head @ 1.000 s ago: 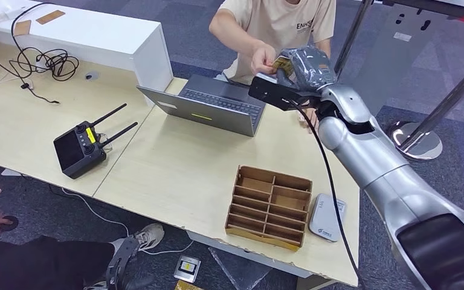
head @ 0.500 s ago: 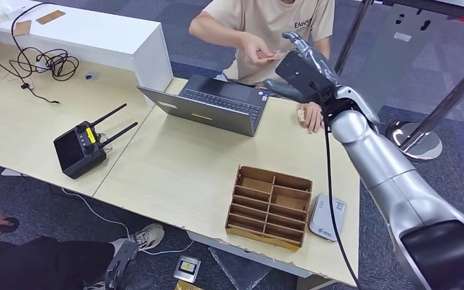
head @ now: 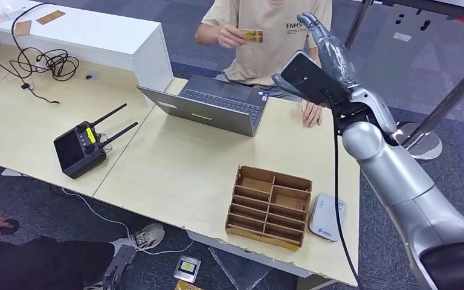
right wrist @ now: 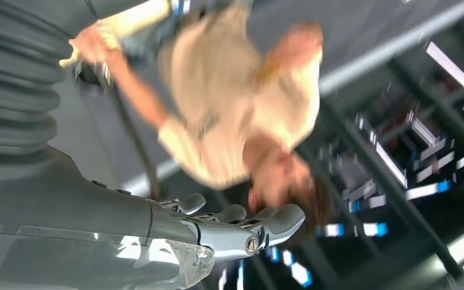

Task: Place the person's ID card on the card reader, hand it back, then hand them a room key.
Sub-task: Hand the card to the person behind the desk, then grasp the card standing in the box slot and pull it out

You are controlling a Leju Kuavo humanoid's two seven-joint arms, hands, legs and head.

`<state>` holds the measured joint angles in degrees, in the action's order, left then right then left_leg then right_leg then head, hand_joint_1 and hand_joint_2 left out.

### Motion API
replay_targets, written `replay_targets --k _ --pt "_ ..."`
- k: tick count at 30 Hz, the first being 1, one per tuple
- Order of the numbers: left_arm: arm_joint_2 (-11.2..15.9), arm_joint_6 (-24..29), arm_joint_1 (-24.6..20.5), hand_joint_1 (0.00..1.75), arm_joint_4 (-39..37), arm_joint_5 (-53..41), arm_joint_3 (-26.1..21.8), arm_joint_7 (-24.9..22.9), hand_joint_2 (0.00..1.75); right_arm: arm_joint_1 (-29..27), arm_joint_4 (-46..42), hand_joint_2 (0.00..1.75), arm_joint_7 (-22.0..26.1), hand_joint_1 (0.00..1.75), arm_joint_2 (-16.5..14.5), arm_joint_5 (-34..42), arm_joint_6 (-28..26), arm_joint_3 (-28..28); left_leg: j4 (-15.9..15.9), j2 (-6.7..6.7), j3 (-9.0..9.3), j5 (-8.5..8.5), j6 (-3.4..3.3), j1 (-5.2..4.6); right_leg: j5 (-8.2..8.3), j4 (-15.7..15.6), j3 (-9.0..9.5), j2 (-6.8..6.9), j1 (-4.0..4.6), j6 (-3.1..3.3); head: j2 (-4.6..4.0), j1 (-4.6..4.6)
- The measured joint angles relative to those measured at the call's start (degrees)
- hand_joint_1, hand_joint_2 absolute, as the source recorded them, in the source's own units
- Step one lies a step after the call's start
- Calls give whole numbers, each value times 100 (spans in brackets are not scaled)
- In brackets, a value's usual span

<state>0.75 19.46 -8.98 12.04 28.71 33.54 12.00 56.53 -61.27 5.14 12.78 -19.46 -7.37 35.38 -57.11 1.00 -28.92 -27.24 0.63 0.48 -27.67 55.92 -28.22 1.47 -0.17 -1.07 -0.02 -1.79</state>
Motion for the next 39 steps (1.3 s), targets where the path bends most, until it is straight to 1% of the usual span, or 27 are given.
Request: replay_targets --k 3,6,10,14,19,33,39 --pt "8 21 30 0 -2 64 -4 18 175 -221 -446 175 -261 0 159 -778 -206 21 0 0 0 0 0 0 0 0 0 0 0 0 0 1" --pt "20 25 55 0 -3 107 -8 41 175 -489 -837 175 -469 0 324 -1459 -207 38 0 0 -1 -1 0 0 0 -1 0 0 0 0 0 1" --pt "32 25 59 0 -4 118 -8 50 175 -680 -1124 175 -591 0 525 -1979 -157 92 0 0 -1 -1 0 -1 0 -1 0 0 -1 0 0 1" --pt "34 25 56 0 -4 114 -8 50 175 -733 -1212 175 -618 0 672 -2083 -80 132 0 0 -1 0 0 -1 0 -1 0 0 0 0 0 2" --pt "38 28 47 0 -4 117 -8 50 175 -759 -1213 175 -619 0 781 -2118 -52 164 0 0 -1 0 0 0 0 -1 0 0 0 0 0 1" --pt "51 45 47 0 -4 130 -8 50 175 -762 -1208 175 -617 0 873 -2191 -37 230 0 0 -3 -1 0 -1 0 -1 0 0 0 0 0 2" --pt "58 45 47 0 -4 130 -8 50 175 -766 -1203 175 -609 15 888 -2208 -26 276 0 0 -3 -1 0 0 0 -1 -1 0 0 0 0 1"
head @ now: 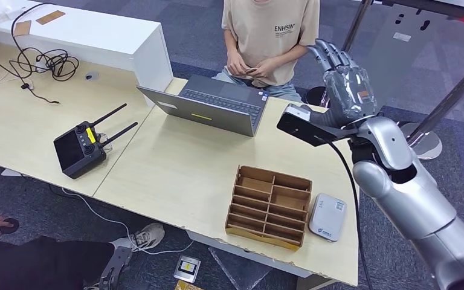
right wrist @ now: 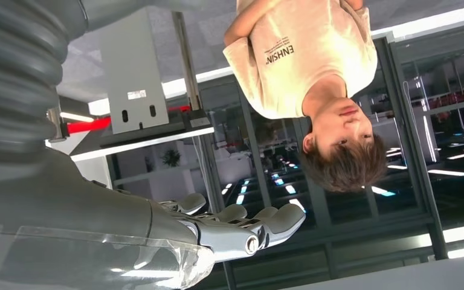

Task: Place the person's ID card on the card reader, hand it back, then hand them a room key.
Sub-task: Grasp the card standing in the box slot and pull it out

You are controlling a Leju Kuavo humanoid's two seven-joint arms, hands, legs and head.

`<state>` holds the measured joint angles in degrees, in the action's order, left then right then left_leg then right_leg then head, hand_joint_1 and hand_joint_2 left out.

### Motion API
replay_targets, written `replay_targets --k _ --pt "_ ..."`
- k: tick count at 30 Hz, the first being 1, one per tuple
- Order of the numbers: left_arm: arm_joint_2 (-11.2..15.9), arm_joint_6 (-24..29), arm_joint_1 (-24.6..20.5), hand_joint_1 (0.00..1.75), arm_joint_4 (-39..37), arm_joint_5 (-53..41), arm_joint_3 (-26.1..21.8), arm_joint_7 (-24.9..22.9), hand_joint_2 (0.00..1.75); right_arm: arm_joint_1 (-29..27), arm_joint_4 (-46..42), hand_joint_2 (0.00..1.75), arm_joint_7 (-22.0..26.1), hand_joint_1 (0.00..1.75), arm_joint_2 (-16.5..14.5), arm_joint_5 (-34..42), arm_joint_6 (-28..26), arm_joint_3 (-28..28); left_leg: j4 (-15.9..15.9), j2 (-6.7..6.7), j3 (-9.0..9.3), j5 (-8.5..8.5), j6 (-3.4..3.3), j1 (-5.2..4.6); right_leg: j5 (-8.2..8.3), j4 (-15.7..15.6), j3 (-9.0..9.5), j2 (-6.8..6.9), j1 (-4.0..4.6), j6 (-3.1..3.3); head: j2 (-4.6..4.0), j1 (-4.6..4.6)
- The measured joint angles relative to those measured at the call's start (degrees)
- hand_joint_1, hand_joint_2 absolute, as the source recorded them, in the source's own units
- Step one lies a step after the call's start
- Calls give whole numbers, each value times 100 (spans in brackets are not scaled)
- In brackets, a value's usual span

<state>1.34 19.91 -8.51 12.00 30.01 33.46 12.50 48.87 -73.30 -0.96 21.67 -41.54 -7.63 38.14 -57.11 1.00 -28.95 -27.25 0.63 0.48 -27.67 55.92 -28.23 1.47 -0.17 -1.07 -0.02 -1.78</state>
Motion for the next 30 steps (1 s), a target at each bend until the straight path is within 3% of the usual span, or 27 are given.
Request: replay_targets --k 4,10,13,14,18,20,21,25,30 --pt "5 0 -1 0 0 0 0 -1 175 -3 3 175 20 21 4 -27 1 18 0 0 0 0 0 0 0 0 0 0 0 0 0 1" --pt "8 0 -5 0 1 -9 0 -22 175 -8 14 175 40 58 8 -69 3 27 0 0 0 0 0 0 0 0 0 0 0 0 0 1" --pt "8 0 -9 0 2 -14 1 -62 175 -9 25 175 45 53 8 -76 17 30 0 0 0 0 0 0 0 0 0 0 0 0 0 1" --pt "8 0 -10 0 2 -16 1 -67 175 -9 27 175 45 58 8 -76 21 31 0 0 -1 0 0 0 0 0 0 0 0 0 0 1" --pt "8 0 -18 0 1 -17 2 -66 175 -8 30 175 52 114 8 -79 25 33 0 0 -1 0 0 0 0 0 0 0 0 0 0 1" --pt "9 0 -23 0 1 -17 3 -66 175 -8 30 175 54 127 8 -80 25 33 0 0 -1 0 0 0 0 0 -1 0 0 0 0 1" --pt "10 0 -25 0 1 -17 4 -66 175 -8 30 175 54 130 8 -80 25 33 0 0 -1 0 0 0 0 0 -1 0 0 0 0 1" --pt "16 0 -31 0 0 -17 4 -66 175 -8 30 175 61 110 8 -80 27 35 0 0 -2 0 0 0 0 0 -1 0 0 0 0 1" --pt "19 0 -31 0 0 -16 4 -66 175 -8 29 175 63 146 8 -80 27 35 0 0 -2 0 0 0 0 0 -1 0 0 0 0 1"
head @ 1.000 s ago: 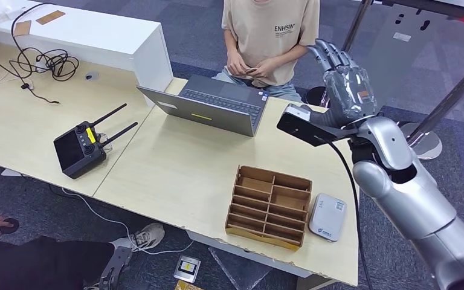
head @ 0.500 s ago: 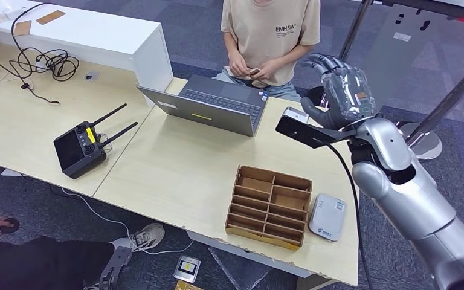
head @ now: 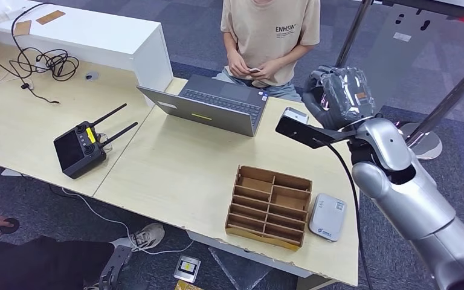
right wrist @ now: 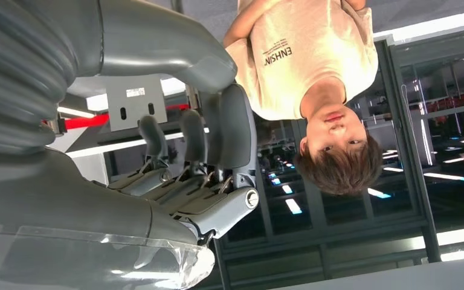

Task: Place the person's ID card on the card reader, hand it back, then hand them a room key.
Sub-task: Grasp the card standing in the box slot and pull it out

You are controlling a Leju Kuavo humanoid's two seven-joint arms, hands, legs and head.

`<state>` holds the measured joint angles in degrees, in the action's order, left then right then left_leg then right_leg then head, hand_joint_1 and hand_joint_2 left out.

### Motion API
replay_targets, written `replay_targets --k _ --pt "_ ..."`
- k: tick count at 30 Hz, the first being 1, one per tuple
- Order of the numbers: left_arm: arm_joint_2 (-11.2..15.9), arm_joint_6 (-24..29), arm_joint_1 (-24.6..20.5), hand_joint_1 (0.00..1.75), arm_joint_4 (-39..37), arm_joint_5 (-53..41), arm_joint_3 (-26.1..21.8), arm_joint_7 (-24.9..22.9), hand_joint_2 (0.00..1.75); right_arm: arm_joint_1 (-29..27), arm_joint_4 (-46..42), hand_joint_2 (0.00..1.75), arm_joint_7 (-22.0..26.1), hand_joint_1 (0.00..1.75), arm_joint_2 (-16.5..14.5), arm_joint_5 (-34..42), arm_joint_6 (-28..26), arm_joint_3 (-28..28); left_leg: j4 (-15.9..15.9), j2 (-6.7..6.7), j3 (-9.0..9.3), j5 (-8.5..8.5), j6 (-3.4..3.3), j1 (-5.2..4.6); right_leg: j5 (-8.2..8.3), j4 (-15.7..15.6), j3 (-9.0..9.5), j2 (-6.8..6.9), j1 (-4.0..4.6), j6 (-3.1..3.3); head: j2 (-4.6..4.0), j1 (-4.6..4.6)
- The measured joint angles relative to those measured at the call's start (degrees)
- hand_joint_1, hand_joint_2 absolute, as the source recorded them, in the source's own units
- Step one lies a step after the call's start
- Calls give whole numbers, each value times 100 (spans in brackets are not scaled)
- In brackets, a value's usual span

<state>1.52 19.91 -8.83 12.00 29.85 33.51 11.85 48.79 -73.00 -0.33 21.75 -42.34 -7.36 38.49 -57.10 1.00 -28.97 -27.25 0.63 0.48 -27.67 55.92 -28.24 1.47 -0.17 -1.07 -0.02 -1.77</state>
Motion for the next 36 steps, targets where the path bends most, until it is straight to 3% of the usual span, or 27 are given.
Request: replay_targets --k 2,6,9,11,14,16,22,27,30,34,36 --pt "1 0 0 0 0 1 0 0 175 0 1 175 1 148 0 -1 4 0 0 0 0 0 0 0 0 0 0 0 0 0 0 0" --pt "3 0 0 0 0 1 0 0 175 0 1 175 2 124 0 -1 15 0 0 0 0 0 0 0 0 0 0 0 0 0 0 0" --pt "3 0 0 0 0 1 0 0 175 0 1 175 2 120 0 -1 15 0 0 0 0 0 0 0 0 0 0 0 0 0 0 0" --pt "3 0 0 0 0 1 0 0 175 0 2 175 2 106 0 -2 15 1 0 0 0 0 0 0 0 0 -1 0 0 0 0 0" --pt "3 0 0 0 1 3 0 0 175 -1 2 175 2 65 0 -1 16 3 0 0 -1 0 0 0 0 0 -1 0 0 0 0 0" --pt "3 0 0 0 0 3 0 0 175 -1 2 175 2 46 0 -1 17 4 0 0 -1 0 0 0 0 0 -1 0 0 0 0 0" --pt "5 -1 0 0 0 3 0 0 175 -8 3 175 18 27 0 -2 17 7 0 0 -3 0 0 0 0 0 -3 0 0 0 0 -1" --pt "5 -2 0 0 0 4 0 0 175 -9 40 175 20 32 0 -2 17 30 0 0 -6 0 0 0 0 0 -5 0 0 0 0 0" --pt "5 -2 0 0 0 4 0 0 175 -10 52 175 20 61 0 -2 16 56 0 0 -6 0 0 0 0 0 -6 0 0 0 0 -1" --pt "5 -2 0 0 0 4 0 0 175 -12 57 175 20 133 5 -2 28 86 0 0 -6 0 0 0 0 0 -7 0 0 0 0 -1" --pt "5 -2 0 0 0 6 0 0 175 -14 57 175 20 145 10 -2 41 92 0 0 -7 0 0 0 0 0 -7 0 0 0 0 -1"
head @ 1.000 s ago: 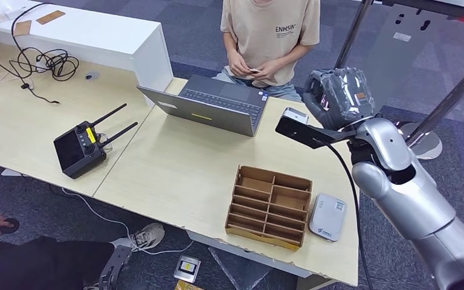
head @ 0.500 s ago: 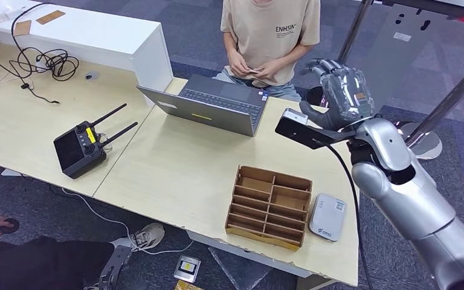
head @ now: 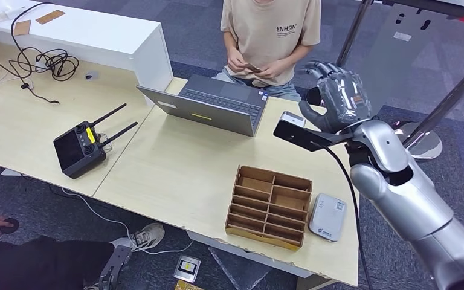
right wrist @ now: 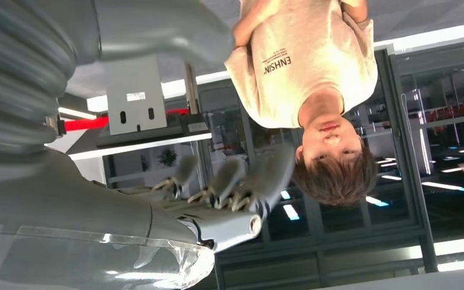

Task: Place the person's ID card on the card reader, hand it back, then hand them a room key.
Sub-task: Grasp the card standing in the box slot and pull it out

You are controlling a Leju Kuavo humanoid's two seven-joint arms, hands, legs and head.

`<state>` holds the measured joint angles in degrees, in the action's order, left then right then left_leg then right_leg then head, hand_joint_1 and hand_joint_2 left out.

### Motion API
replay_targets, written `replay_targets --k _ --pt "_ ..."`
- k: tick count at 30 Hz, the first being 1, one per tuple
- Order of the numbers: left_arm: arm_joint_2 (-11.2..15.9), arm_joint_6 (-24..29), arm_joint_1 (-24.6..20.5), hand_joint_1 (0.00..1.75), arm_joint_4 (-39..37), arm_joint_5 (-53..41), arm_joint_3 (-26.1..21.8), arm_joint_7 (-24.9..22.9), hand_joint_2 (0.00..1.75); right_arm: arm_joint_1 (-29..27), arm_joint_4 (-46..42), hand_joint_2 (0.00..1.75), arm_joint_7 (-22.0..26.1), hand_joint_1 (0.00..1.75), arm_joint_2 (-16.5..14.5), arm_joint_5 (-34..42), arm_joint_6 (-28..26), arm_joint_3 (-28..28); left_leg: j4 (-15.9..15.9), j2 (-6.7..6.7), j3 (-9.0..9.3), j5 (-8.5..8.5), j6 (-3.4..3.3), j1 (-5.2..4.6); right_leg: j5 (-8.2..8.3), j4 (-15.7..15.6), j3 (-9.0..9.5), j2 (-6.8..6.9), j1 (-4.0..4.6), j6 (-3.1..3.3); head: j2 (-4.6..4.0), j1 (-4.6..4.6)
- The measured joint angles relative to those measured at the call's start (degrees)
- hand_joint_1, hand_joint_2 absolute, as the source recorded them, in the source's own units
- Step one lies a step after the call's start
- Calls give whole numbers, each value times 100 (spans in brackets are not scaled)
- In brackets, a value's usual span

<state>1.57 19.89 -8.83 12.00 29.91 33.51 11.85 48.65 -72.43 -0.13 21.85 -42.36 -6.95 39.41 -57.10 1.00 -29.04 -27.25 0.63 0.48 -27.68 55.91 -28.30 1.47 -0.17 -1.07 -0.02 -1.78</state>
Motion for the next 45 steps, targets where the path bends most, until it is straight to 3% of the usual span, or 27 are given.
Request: replay_targets --k 7,12,17,22,29,34,35,38,39,45 --pt "0 0 0 0 0 2 0 0 175 -2 0 175 0 144 15 -7 14 4 0 0 0 0 0 0 0 0 0 0 0 0 0 1" --pt "0 0 0 0 0 2 0 -1 175 -6 0 175 2 126 24 -9 15 4 0 0 0 0 0 0 0 0 0 0 0 0 0 1" --pt "0 0 0 0 0 2 1 -2 175 -27 0 175 2 93 32 -9 14 4 0 0 0 0 0 0 0 0 0 0 0 0 0 1" --pt "0 0 0 0 0 -1 2 -2 175 -43 0 175 2 93 36 -9 13 4 0 0 0 0 0 0 0 0 0 0 0 0 0 1" --pt "0 0 0 0 0 -7 2 -2 175 -53 0 175 2 38 37 -8 13 4 0 0 0 0 0 0 0 0 0 0 0 0 0 1" --pt "0 0 0 0 0 -9 2 -2 175 -63 0 175 2 38 38 -2 15 3 0 0 0 0 0 0 0 0 -1 0 0 0 0 1" --pt "0 0 0 0 0 -9 2 -2 175 -65 0 175 3 29 38 -2 15 3 0 0 -1 0 0 0 0 0 -1 0 0 0 0 1" --pt "0 0 0 0 0 -9 2 -2 175 -67 0 44 7 0 38 15 22 3 0 0 -1 0 0 0 0 0 -1 0 0 0 0 1" --pt "0 0 0 0 0 -9 2 -2 175 -68 0 0 9 0 38 55 43 3 0 0 -1 0 0 0 0 0 -1 0 0 0 0 1" --pt "3 -1 3 0 0 3 2 -2 175 -90 -11 0 -2 0 38 591 386 -2 0 0 -1 0 0 0 0 0 -1 0 0 0 0 1"
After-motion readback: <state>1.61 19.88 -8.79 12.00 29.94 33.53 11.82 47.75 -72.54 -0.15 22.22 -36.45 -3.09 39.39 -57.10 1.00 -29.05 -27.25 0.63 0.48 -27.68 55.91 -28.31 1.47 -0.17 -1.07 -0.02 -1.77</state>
